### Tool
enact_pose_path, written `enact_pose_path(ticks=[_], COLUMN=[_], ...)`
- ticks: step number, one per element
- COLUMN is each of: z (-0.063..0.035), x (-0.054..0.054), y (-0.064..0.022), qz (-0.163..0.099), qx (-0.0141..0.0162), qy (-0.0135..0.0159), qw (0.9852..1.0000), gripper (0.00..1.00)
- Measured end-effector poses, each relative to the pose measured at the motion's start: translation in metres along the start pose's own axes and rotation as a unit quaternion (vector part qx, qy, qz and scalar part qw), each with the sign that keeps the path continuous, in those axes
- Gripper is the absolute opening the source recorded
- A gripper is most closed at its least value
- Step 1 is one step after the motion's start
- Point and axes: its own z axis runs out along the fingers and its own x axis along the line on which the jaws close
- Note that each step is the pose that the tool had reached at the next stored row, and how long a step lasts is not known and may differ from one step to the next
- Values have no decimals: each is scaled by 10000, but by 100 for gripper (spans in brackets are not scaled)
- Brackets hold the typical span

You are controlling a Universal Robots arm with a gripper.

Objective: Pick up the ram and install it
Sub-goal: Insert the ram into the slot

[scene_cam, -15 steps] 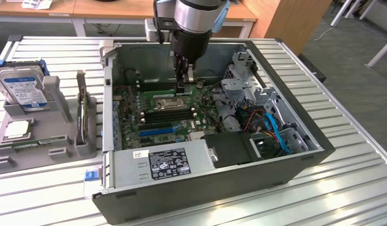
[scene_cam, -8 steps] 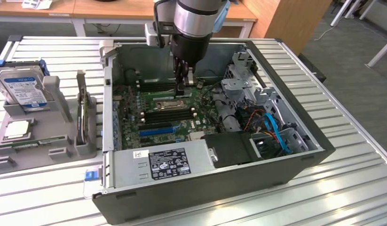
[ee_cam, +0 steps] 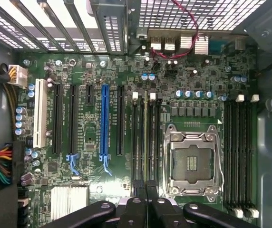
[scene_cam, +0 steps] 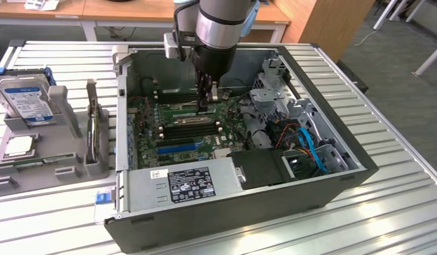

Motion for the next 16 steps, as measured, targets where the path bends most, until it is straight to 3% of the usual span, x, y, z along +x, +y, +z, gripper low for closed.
enact_pose_path(ticks=[16], z=[214], x=[28], y=[-10], qz=[-34], qx=[-1], qy=[1], qw=[10000], gripper=[11])
